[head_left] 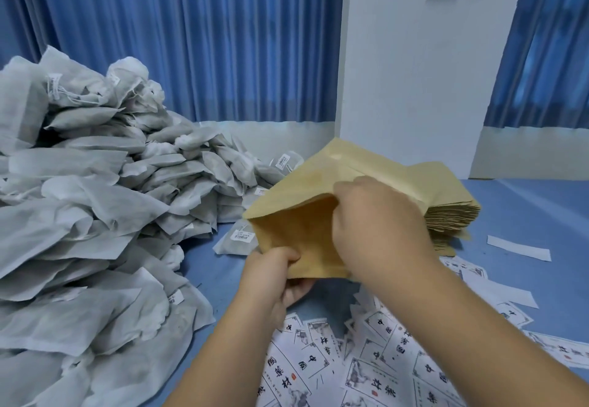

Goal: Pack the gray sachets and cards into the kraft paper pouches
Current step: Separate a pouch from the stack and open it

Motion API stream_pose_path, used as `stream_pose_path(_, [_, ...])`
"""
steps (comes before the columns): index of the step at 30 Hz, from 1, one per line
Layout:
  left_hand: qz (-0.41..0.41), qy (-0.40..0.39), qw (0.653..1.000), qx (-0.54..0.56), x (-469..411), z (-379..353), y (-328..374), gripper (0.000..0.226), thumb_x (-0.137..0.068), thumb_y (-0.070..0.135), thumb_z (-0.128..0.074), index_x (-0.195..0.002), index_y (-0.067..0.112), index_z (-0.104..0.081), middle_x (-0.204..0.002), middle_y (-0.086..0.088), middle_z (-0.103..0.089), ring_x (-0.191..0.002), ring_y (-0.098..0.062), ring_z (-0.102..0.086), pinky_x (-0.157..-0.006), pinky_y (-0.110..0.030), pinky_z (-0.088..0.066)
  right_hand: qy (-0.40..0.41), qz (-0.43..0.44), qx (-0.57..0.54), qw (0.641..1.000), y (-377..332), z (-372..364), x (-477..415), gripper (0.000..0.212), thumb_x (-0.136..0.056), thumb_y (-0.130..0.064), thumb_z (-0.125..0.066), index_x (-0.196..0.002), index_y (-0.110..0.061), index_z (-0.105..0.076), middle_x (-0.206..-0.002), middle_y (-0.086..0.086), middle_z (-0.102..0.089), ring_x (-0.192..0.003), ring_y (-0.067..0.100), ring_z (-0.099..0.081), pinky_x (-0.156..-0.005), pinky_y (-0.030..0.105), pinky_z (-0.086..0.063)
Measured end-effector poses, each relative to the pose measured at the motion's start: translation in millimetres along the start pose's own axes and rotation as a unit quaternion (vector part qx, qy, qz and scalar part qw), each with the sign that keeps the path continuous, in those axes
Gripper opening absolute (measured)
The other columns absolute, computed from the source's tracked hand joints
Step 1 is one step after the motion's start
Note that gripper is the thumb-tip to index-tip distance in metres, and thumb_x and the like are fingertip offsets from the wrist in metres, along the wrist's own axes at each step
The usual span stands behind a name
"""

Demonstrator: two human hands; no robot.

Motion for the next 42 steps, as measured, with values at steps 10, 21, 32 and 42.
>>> stream_pose_path(10, [-0.088, -0.06, 0.99, -0.089, 8.5, -21.2, 13.4, 0.03, -0.083, -0.005, -0.055, -0.106, 0.014, -0.063, -0.093, -0.017, -0.072, -0.073, -0.028, -0.071, -0.054, -0.036, -0.057, -0.035, 0.005, -0.049, 0.998, 11.0, -0.8, -5.2, 0.015, -0.082, -0.01, -0.045, -0.079, -0.021, -0.055, -0.072, -0.001, -0.04, -0.075, 0.029, -0.045, -0.058, 0.031, -0.03])
stream_pose_path(21, [-0.138, -0.083, 0.986, -0.05, 27.8, -27.0, 20.5, 0.03, -0.083, -0.003, -0.051, -0.108, 0.011, -0.063, -0.088, -0.017, -0.072, -0.069, -0.027, -0.071, -0.06, -0.04, -0.057, -0.03, 0.055, -0.092, 0.994, 0.6, -8.1, -3.7, 0.016, -0.079, -0.011, -0.048, -0.082, -0.021, -0.06, -0.073, -0.002, -0.046, -0.076, 0.028, -0.051, -0.056, 0.031, -0.038])
stream_pose_path(32, [-0.23, 0.036, 0.944, -0.234, 58.6, 4.8, 53.3, 0.03, -0.084, 0.04, -0.062, -0.11, 0.043, -0.047, -0.106, 0.006, -0.058, -0.082, -0.02, -0.069, -0.05, -0.027, -0.052, -0.079, 0.022, -0.166, 0.983, 13.2, -17.4, -3.2, 0.039, -0.083, -0.008, -0.049, -0.106, -0.029, -0.072, -0.104, 0.004, -0.069, -0.094, 0.025, -0.061, -0.079, 0.033, -0.052])
stream_pose_path(42, [-0.427, 0.23, 0.49, -0.725, 127.8, 42.3, 178.4, 0.041, -0.086, 0.026, -0.053, -0.127, 0.025, -0.051, -0.125, -0.001, -0.045, -0.111, -0.023, -0.049, -0.087, -0.035, -0.041, -0.105, 0.01, -0.137, 0.985, 9.8, -24.2, -0.3, 0.03, -0.08, -0.005, -0.047, -0.099, -0.013, -0.069, -0.094, 0.007, -0.07, -0.087, 0.025, -0.061, -0.073, 0.036, -0.054])
Point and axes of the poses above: each hand's wrist, its own x-axis away from the middle knuckle, its own z-axis out of the back of the hand, y = z × x, the point moved 9 cm from there along -x, towards the middle knuckle
